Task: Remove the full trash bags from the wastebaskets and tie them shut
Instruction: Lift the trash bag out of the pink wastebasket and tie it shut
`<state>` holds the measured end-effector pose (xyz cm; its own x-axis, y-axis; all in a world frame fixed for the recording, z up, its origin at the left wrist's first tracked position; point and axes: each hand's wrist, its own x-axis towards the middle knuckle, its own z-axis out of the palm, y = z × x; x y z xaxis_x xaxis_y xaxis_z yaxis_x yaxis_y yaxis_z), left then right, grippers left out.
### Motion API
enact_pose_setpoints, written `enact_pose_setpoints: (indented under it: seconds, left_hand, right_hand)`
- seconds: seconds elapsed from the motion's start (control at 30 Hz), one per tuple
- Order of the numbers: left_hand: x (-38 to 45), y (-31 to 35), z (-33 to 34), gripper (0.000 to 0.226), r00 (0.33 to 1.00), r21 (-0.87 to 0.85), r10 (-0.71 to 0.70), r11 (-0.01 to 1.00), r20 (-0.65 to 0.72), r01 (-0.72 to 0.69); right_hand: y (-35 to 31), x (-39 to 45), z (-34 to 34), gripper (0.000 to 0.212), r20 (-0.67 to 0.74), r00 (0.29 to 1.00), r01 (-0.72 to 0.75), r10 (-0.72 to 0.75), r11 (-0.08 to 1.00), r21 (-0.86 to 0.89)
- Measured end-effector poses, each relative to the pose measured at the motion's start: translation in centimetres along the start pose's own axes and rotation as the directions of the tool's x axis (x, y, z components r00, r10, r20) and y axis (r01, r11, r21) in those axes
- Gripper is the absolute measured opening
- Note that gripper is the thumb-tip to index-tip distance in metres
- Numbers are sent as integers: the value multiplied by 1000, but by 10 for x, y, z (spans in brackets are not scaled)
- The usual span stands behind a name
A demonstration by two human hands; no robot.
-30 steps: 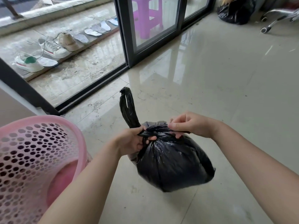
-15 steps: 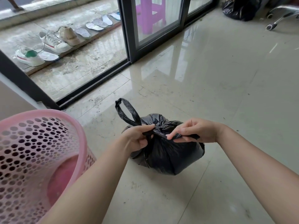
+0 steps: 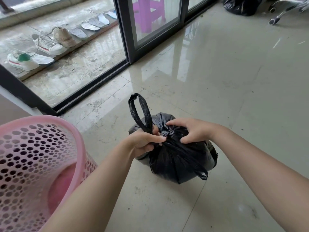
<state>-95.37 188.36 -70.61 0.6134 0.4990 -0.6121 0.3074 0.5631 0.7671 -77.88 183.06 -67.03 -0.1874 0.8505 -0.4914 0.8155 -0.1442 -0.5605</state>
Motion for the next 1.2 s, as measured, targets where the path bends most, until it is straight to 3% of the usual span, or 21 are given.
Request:
enact_pose_setpoints:
  seconds: [0.13,0.2,0.3,0.4,0.5,0.63,0.73,0.77,0.8,0.87,0.9,1.03,1.2]
  left_hand:
    - [-4,-1,0,49,998,-37,48,998,43,-46]
    - [-7,-1,1,49,997,-29,67,997,29,-66]
    - [-8,2,2,52,986,74,135,989,-98,-128]
    - [-4,3,1,47,892,229,300,945,-338,-232]
    - [-2,0,3,27,779,434,462,858,-423,-273]
    - [1,-8,5,4,700,749,606,644,-377,-154]
    - [1,-3,3,13,745,789,523,614,-414,8]
    - [1,-1,0,9,776,753,468,658,-423,13]
    - [-1,2,-3,16,817,643,375,766,-438,-7]
    - [-4,6,-7,32,910,238,128,971,-394,-33]
    - [-5,6,-11,34,935,84,56,996,-350,-28]
    - [-3,1,-14,34,960,-289,-36,956,-279,-48]
    - [-1,3,2,39,948,-537,23,820,-318,-199]
  right_hand:
    - [-6,3,8,73,49,998,-40,47,992,-124]
    - [-8,3,11,59,86,993,-64,75,990,-124]
    - [-10,4,11,33,70,992,-96,101,992,-80]
    - [-14,4,10,30,16,995,-100,101,994,-54]
    - [-18,4,12,31,11,997,-78,79,994,-74]
    - [-24,6,18,29,40,998,-46,51,991,-125]
    - [-25,9,21,21,17,999,-32,35,984,-173]
    - [-24,9,21,24,5,999,-32,33,981,-194]
    - [-22,8,21,27,-8,999,-32,31,977,-212]
    - [-18,8,22,35,-37,999,-32,24,965,-260]
    - [-16,7,23,39,-51,999,-28,14,958,-287]
    - [-10,12,30,44,-86,996,1,-37,924,-382]
    - [-4,18,35,51,-140,989,-8,-49,926,-377]
